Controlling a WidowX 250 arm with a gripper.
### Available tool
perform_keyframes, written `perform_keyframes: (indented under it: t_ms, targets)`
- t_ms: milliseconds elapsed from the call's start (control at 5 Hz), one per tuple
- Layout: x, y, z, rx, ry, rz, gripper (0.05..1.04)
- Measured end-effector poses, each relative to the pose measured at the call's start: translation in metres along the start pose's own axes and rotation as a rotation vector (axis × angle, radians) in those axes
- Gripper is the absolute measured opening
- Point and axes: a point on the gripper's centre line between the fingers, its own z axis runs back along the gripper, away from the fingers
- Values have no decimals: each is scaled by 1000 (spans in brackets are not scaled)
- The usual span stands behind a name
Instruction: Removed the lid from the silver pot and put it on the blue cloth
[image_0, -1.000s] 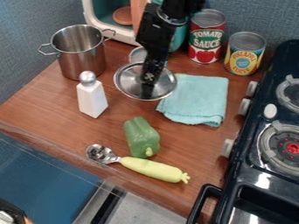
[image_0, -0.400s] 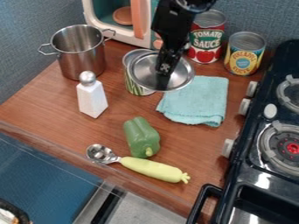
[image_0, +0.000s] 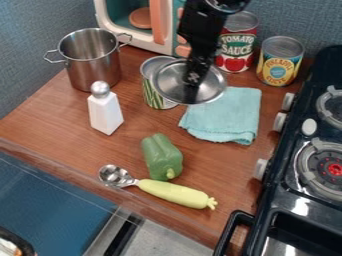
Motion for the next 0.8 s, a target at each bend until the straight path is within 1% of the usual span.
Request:
perform_keyframes:
  t_ms: [200,400,600,800]
  targets:
    - [-16,-11,1,-9,0,1,269]
    - [-29,-23,-5,-10,-3,13,269]
    - [-34,-27,-13,-6,-11,21,269]
    - [-38,-27,-16,5,-4,22,269]
